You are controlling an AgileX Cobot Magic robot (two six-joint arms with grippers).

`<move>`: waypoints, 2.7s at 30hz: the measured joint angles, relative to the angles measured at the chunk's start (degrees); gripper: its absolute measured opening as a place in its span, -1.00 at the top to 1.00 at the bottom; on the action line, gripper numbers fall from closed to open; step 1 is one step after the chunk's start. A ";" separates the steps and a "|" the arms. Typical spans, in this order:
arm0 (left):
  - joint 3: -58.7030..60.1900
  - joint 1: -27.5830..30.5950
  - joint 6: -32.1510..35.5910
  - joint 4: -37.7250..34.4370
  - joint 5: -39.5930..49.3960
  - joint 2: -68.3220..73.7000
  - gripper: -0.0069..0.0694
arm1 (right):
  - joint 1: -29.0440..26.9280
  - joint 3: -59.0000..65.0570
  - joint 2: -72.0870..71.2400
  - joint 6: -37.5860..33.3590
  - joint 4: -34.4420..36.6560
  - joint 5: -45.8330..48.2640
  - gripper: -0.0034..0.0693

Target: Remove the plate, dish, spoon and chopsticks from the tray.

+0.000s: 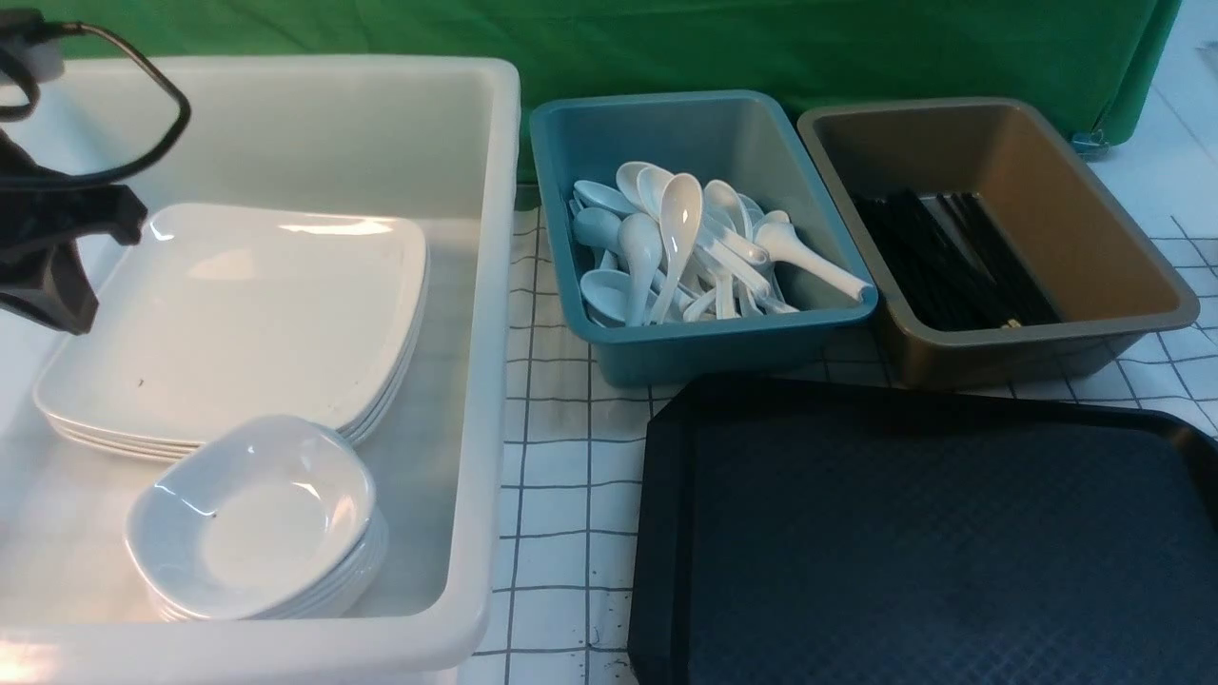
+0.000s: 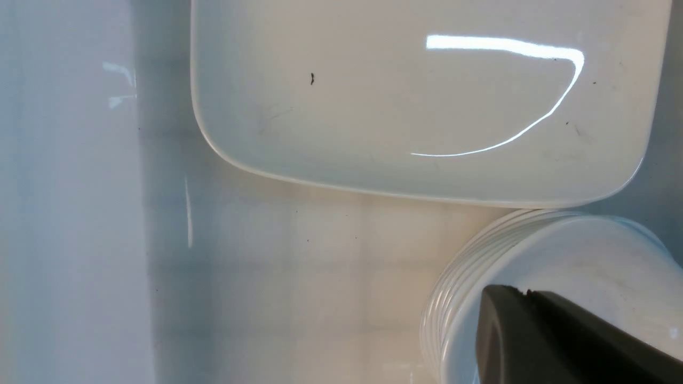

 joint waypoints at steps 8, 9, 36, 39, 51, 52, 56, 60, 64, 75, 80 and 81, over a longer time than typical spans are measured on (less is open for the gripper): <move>0.00 0.00 0.00 0.00 -0.10 0.00 0.71 | 0.00 4.94 0.05 0.00 0.51 -5.65 0.82; 0.00 0.00 0.00 0.00 -0.18 0.00 0.71 | 0.00 5.27 0.05 0.00 0.57 -5.65 0.82; 0.00 0.00 0.00 -0.86 -0.45 0.00 0.69 | -4.34 17.33 -5.96 0.00 -13.48 -7.80 0.64; 0.00 0.00 0.00 -1.34 -0.49 0.00 0.69 | -8.74 22.06 -8.81 -0.06 -14.25 -7.18 0.61; 0.00 0.00 0.48 -6.55 -0.72 0.00 0.67 | -17.94 27.19 -11.23 -0.02 -15.63 -1.21 0.55; 0.00 0.00 0.53 -7.23 -1.13 0.00 0.67 | -17.94 27.19 -11.23 -0.02 -15.63 -1.07 0.55; 0.00 -0.05 0.66 -10.90 -1.41 0.00 0.66 | -17.94 27.14 -11.23 -0.02 -15.63 -1.02 0.52; 0.00 -1.64 2.51 -15.16 -0.04 0.00 0.66 | -17.94 27.14 -11.23 -0.02 -15.63 -1.02 0.51; 0.00 -6.02 3.71 -16.59 1.04 0.00 0.66 | -17.94 27.14 -11.23 0.05 -15.63 -1.00 0.50; 0.00 -19.40 6.86 -17.17 1.42 0.00 0.64 | -17.94 27.08 -11.23 16.55 -15.63 -0.57 0.45; 0.00 -20.33 7.60 -17.59 1.43 0.00 0.63 | -17.94 27.08 -11.23 18.06 -15.63 -0.57 0.43; 0.00 -20.33 7.67 -17.53 1.43 0.00 0.63 | -17.94 27.08 -11.23 18.06 -15.63 -0.57 0.42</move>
